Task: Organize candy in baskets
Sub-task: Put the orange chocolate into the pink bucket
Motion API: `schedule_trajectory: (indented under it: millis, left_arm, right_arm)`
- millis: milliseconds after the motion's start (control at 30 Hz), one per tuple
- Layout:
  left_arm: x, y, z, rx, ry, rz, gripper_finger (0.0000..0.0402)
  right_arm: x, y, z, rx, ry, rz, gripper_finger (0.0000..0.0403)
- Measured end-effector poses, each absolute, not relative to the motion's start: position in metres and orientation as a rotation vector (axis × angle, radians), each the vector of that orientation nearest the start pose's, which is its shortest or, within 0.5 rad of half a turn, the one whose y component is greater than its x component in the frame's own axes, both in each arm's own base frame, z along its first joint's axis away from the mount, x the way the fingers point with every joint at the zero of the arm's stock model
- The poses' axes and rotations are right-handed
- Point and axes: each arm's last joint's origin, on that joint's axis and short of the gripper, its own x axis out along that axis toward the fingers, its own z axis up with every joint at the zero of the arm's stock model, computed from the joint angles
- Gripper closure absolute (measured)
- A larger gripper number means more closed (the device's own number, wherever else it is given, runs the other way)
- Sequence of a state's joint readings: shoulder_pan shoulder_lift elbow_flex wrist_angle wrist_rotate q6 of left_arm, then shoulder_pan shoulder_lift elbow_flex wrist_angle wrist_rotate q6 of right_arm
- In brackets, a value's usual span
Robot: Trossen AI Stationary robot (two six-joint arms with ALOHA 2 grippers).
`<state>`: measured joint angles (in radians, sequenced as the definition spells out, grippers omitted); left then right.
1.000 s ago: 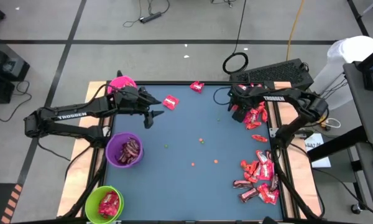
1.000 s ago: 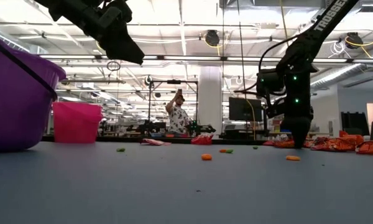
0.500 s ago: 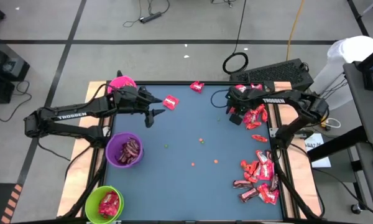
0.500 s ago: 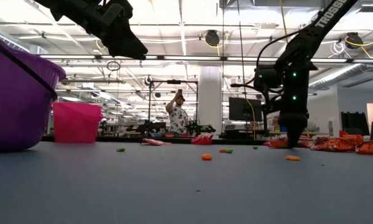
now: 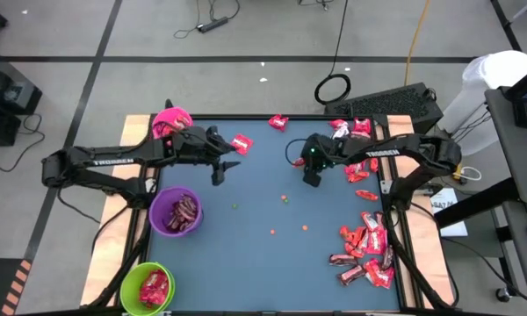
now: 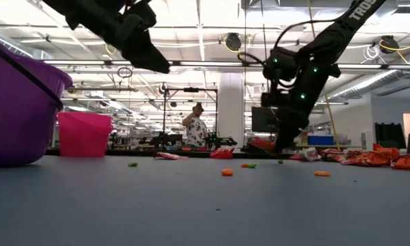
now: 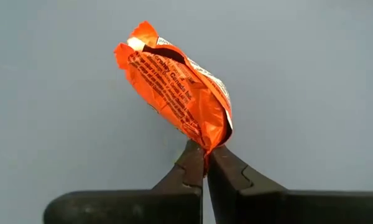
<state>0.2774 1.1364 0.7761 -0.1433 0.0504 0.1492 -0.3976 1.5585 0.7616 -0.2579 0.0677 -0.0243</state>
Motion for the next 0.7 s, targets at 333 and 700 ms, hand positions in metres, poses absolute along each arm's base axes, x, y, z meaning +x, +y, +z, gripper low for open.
schedule_trajectory:
  millis: [333, 700]
  left_arm:
    - [0.270, 0.059, 0.253, 0.211, 0.417, 0.110, 0.0173]
    - [0.287, 0.050, 0.235, 0.222, 0.442, 0.057, 0.0173]
  right_arm:
    - [0.287, -0.077, 0.164, 0.079, 0.816, -0.306, 0.0403]
    - [0.314, -0.050, 0.192, 0.048, 0.446, -0.145, 0.0402]
